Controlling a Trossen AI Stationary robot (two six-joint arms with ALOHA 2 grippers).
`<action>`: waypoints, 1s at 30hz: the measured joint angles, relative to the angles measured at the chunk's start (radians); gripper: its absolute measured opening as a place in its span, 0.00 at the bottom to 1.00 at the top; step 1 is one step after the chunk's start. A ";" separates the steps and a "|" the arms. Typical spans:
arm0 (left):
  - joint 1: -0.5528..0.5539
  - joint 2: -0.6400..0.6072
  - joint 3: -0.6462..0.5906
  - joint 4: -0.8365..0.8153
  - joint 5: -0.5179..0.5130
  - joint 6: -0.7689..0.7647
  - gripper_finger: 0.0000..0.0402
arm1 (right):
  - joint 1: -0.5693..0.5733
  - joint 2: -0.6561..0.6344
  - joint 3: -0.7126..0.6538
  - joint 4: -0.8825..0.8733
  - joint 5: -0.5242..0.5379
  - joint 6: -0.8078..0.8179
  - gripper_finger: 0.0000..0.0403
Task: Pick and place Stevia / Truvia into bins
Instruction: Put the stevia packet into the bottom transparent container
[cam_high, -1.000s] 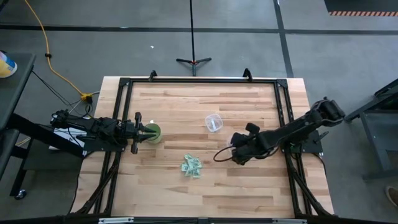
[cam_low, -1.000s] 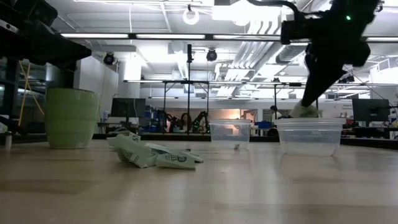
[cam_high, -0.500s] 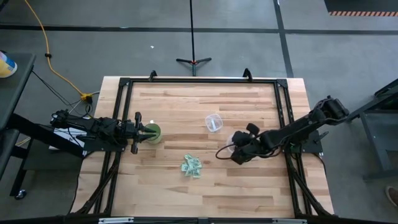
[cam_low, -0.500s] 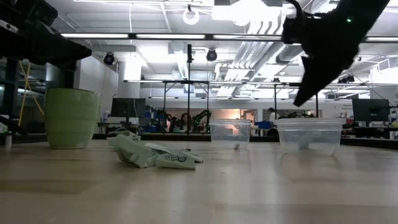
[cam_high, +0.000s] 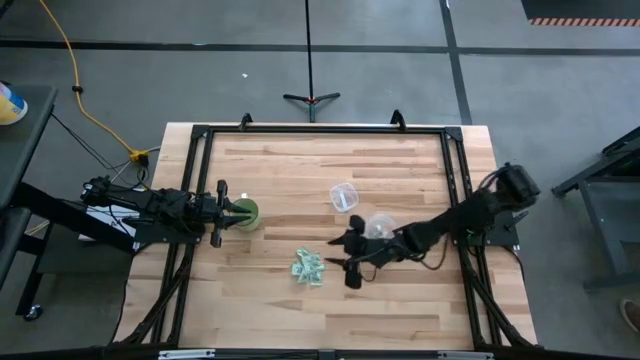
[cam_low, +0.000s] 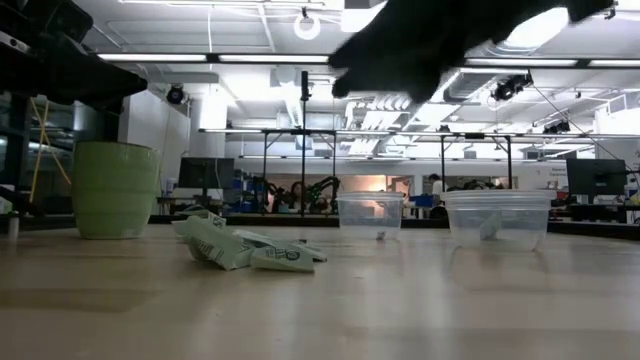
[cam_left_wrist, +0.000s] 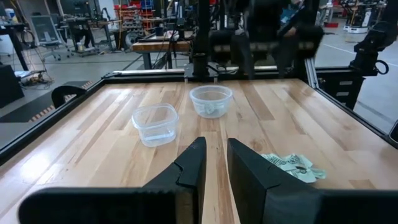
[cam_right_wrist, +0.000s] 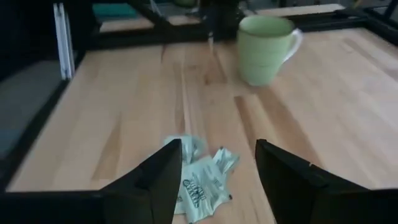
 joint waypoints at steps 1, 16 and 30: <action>0.000 0.000 0.000 0.000 0.000 0.000 0.25 | -0.003 0.033 0.000 0.024 -0.008 -0.015 0.49; 0.000 0.000 0.000 0.000 0.000 0.000 0.25 | -0.040 0.324 0.051 0.265 -0.162 -0.164 0.49; 0.000 0.000 0.000 0.000 0.006 0.000 0.25 | -0.038 0.363 0.180 -0.023 -0.165 -0.221 0.45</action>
